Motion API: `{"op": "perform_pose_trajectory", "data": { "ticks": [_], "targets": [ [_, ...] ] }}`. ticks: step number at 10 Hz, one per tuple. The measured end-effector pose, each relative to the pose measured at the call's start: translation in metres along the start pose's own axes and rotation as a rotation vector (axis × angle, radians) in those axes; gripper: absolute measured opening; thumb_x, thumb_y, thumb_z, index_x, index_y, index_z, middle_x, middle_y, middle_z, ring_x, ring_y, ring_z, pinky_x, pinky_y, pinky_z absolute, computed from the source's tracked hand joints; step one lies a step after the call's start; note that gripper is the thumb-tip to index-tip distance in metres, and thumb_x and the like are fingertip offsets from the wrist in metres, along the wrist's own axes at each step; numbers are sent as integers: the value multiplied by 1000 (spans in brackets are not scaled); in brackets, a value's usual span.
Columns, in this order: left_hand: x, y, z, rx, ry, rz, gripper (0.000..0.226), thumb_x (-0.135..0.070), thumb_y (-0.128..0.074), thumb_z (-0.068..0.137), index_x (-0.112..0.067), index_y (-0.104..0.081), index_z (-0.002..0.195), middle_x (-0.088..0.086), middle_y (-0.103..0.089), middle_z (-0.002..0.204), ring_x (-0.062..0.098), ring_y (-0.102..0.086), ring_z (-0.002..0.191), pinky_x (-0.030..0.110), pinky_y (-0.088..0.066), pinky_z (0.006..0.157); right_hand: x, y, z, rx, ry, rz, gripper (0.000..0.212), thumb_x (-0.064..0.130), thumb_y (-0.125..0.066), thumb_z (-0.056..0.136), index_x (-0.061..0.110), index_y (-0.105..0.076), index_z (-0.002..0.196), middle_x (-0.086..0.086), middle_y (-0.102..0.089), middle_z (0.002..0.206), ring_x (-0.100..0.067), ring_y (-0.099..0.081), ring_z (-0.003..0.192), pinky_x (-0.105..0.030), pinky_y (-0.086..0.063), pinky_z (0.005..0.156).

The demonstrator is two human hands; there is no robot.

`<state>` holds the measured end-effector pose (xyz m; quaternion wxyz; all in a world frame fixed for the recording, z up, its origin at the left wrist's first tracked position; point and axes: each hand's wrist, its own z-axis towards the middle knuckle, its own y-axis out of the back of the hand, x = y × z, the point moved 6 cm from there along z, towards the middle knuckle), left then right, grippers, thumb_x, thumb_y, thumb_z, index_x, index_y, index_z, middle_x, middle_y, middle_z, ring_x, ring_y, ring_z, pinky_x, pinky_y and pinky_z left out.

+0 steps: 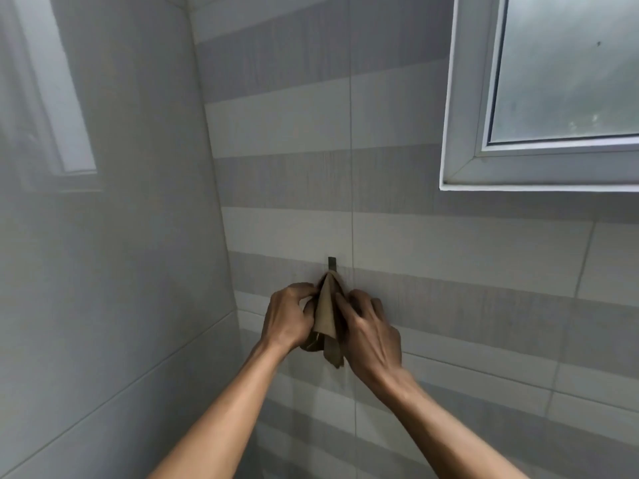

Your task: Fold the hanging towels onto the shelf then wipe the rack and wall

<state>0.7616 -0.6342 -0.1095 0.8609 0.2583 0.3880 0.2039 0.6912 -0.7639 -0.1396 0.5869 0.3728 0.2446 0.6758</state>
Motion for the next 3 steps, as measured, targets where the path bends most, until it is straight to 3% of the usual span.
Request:
{"op": "perform_pose_trajectory", "data": {
  "ticks": [1, 2, 3],
  "targets": [
    [3, 8, -17, 31, 54, 21, 31, -12, -60, 94, -17, -72, 122, 5, -61, 139, 21, -53, 132, 20, -34, 106, 0, -2, -21, 72, -84, -5, 75, 14, -73, 82, 24, -43, 151, -10, -38, 155, -36, -43, 133, -42, -55, 65],
    [5, 19, -39, 31, 71, 28, 31, -15, -63, 95, -17, -69, 125, 4, -58, 142, 21, -49, 135, 22, -33, 109, 0, -4, -52, 83, -150, 22, 75, 6, -58, 89, 29, -31, 155, -6, -19, 165, -31, -30, 144, -44, -59, 83],
    [9, 30, -66, 7, 106, 24, 29, -17, -66, 93, -18, -71, 122, 2, -64, 134, 20, -56, 128, 19, -36, 103, 11, -5, -89, 130, -187, 25, 73, 6, -56, 92, 34, -29, 154, -2, -16, 166, -28, -32, 142, -37, -58, 84]
  ]
}}
